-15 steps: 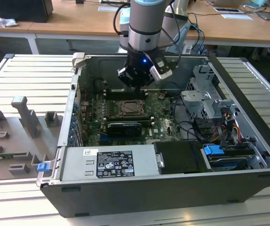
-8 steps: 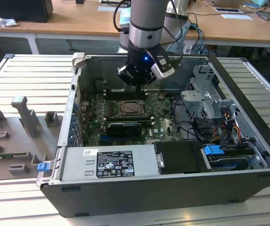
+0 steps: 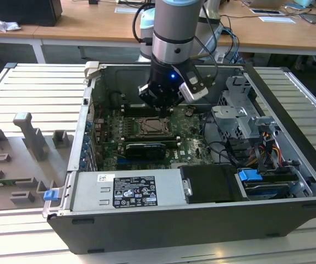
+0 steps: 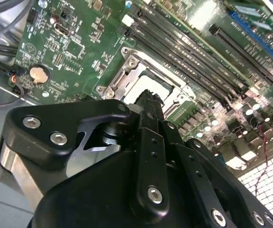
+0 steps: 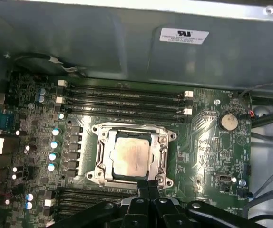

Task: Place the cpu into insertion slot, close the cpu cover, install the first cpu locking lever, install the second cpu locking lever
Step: 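Install the second cpu locking lever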

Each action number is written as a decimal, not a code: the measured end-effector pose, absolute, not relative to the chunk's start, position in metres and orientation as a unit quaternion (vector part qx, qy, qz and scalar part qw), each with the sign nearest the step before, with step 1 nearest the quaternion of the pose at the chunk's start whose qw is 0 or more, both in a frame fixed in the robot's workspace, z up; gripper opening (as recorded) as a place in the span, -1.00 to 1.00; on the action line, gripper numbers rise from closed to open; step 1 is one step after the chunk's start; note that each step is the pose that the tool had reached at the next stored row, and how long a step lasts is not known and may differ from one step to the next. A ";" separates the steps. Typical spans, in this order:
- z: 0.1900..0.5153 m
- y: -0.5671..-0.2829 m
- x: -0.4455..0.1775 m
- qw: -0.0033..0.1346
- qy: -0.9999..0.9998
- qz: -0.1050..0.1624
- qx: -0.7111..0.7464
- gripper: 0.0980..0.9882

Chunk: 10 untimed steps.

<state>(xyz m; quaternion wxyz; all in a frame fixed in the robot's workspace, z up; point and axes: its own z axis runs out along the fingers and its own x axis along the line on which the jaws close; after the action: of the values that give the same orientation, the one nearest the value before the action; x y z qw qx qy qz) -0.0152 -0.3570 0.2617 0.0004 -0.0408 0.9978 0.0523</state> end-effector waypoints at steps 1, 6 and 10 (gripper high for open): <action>0.262 -0.358 -0.015 0.000 0.998 0.052 -0.041 -0.98; 0.256 -0.364 -0.018 0.000 0.998 0.052 -0.041 -0.98; 0.248 -0.364 -0.027 0.000 0.998 0.052 -0.041 -0.98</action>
<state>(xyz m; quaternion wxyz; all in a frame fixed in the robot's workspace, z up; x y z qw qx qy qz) -0.0275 -0.3640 0.2478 -0.0002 -0.0407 0.9978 0.0524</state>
